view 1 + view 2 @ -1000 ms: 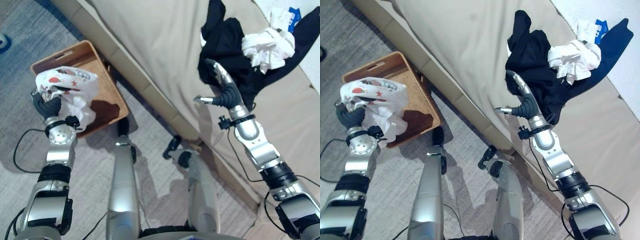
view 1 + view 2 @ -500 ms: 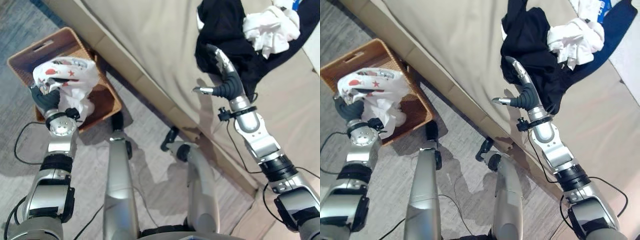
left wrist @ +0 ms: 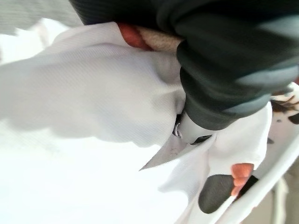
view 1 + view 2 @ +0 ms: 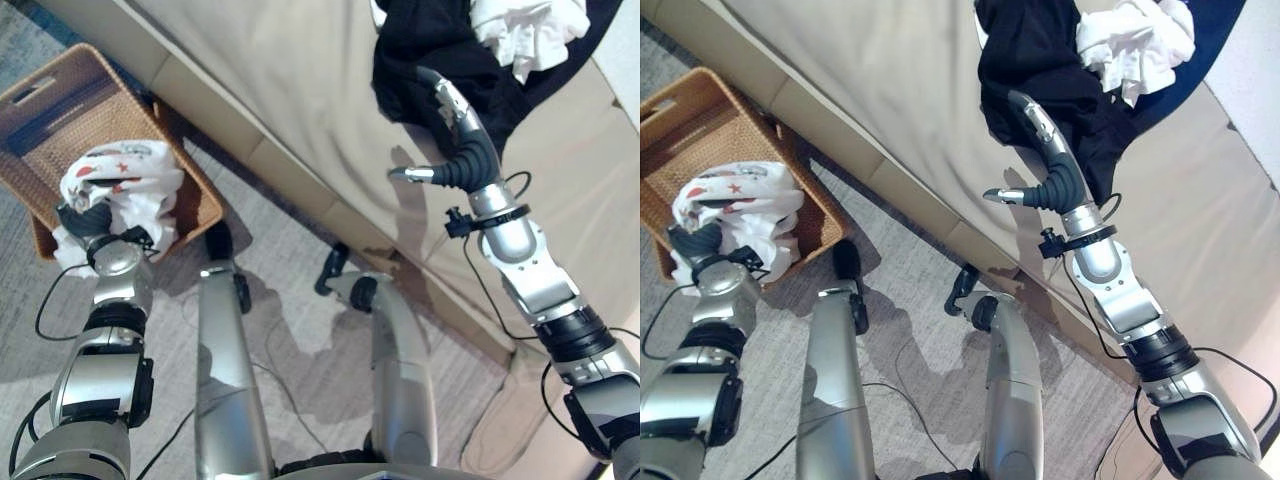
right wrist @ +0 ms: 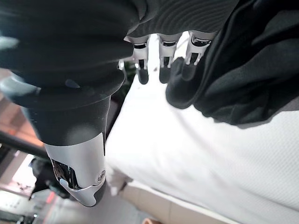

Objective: Pick up clothes into the bucket

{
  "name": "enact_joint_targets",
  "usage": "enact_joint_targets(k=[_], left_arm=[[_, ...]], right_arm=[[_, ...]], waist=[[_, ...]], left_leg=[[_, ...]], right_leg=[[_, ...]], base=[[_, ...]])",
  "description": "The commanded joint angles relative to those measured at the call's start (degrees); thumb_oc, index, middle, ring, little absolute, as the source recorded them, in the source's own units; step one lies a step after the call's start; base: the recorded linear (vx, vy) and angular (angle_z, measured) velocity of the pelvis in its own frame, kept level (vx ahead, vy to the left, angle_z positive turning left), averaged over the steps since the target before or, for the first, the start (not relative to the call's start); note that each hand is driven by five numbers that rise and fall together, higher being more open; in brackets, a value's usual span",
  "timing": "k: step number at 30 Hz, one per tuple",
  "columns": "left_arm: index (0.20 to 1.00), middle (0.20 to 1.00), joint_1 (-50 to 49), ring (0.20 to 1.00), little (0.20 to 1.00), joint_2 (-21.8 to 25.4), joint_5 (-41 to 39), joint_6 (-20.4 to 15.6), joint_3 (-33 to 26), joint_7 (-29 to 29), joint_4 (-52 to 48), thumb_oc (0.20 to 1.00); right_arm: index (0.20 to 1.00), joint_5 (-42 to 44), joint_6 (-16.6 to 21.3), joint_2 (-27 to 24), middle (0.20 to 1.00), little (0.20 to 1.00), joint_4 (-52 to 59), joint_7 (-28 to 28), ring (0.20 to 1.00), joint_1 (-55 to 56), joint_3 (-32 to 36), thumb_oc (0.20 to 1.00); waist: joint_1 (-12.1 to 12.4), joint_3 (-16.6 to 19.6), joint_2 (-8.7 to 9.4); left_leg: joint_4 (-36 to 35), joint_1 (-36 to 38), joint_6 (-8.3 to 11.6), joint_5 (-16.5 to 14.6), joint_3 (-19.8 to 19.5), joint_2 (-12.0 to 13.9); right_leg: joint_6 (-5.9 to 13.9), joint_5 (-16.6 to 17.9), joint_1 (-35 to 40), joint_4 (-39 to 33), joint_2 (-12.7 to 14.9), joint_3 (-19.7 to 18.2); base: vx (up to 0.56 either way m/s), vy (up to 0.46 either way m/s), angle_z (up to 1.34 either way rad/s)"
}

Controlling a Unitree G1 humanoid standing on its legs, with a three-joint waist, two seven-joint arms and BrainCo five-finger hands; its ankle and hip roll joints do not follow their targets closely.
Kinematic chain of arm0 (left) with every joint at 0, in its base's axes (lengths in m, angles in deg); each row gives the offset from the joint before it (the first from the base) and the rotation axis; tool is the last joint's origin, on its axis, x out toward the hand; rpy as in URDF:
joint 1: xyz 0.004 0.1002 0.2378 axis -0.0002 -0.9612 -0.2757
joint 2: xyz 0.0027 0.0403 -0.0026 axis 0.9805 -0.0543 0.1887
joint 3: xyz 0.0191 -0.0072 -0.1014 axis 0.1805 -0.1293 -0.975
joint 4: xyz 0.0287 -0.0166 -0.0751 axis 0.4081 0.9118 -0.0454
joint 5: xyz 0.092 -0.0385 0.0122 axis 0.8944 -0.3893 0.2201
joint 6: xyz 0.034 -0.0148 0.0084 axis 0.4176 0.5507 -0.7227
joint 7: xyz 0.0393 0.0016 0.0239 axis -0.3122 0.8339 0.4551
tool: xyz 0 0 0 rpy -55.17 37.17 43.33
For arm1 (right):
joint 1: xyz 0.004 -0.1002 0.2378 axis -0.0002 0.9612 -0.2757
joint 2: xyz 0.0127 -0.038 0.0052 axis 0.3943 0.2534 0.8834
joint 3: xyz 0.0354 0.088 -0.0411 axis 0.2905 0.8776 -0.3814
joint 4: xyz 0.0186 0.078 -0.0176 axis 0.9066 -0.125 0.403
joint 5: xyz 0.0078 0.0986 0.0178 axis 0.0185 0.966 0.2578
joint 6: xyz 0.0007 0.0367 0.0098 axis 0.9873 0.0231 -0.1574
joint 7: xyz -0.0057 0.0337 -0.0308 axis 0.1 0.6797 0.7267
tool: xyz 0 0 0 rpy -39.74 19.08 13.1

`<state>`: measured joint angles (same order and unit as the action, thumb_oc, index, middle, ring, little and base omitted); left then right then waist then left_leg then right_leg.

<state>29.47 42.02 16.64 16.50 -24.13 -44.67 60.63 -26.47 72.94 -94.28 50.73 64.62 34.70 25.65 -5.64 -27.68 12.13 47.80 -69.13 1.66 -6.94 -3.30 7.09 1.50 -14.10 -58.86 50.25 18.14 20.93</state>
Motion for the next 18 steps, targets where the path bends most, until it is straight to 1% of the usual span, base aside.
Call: enact_joint_targets(k=[1, 3, 7, 10, 14, 18], left_arm=[[0.2, 0.2, -1.79, 0.2, 0.2, 0.4, -3.72, -0.67, -3.11, 0.19, 1.99, 0.2], [0.2, 0.2, -0.9, 0.2, 0.2, 0.49, -7.3, -1.03, -4.86, 0.68, 2.68, 0.2], [0.2, 0.2, 0.32, 0.2, 0.2, 1.47, -11.22, -1.39, -6.89, 1.57, 3.48, 0.2], [0.2, 0.2, 0.66, 0.2, 0.2, 2.5, -11.72, -1.38, -7.63, 2.38, 3.72, 0.2], [0.2, 0.2, 1.6, 0.2, 0.2, 2.61, -13.0, -1.9, -7.9, 3.23, 3.04, 0.2], [0.2, 0.2, 2.11, 0.2, 0.2, 2.88, -13.7, -1.56, -8.04, 2.78, 3.98, 0.2]], right_arm=[[1.0, 2.35, 3.23, -0.66, 1.0, 1.0, 3.04, -0.38, 1.0, 1.76, -1.33, 1.0], [1.0, 2.7, 3.09, -1.16, 1.0, 1.0, 3.46, -0.43, 1.0, 1.7, -1.69, 1.0], [1.0, 3.4, 2.74, -2.0, 1.0, 1.0, 3.87, -0.89, 1.0, 1.66, -2.0, 1.0], [1.0, 3.84, 2.46, -2.47, 1.0, 1.0, 4.02, -0.81, 1.0, 2.18, -1.93, 1.0], [1.0, 3.84, 2.14, -2.67, 1.0, 1.0, 4.39, -0.83, 1.0, 2.68, -2.17, 1.0], [1.0, 4.17, 2.09, -2.59, 1.0, 1.0, 4.45, -0.65, 1.0, 2.64, -2.54, 1.0]], waist=[[0.17, 5.83, -0.34], [0.04, 6.12, -0.35], [0.08, 6.63, -0.37], [0.13, 6.85, -0.41], [0.2, 7.09, -0.33], [0.27, 7.27, -0.11]], left_leg=[[3.35, 0.8, -0.46, -5.2, -2.42, 1.49], [3.2, 0.56, -0.47, -5.13, -2.42, 1.5], [2.66, 0.44, -0.45, -5.09, -2.54, 1.41], [2.23, 0.48, -0.44, -5.01, -2.57, 1.29], [1.29, 0.52, -0.33, -4.63, -2.74, 1.21], [0.48, 0.88, -0.32, -4.42, -2.61, 1.31]], right_leg=[[7.97, 5.38, -0.9, -2.3, 0.86, -4.96], [8.03, 5.51, -1.13, -2.39, 0.84, -5.01], [8.29, 5.78, -1.16, -3.03, 0.76, -4.91], [8.36, 5.91, -0.98, -3.46, 0.83, -4.66], [8.43, 6.03, -0.7, -3.98, 0.84, -4.36], [8.45, 6.32, -0.32, -4.64, 0.7, -4.25]], base=[[0.0, 0.0, 0.0], [0.0, 0.0, 0.0], [0.0, 0.0, 0.0], [0.0, 0.0, 0.0], [0.0, 0.0, 0.0], [0.0, 0.0, 0.0]])
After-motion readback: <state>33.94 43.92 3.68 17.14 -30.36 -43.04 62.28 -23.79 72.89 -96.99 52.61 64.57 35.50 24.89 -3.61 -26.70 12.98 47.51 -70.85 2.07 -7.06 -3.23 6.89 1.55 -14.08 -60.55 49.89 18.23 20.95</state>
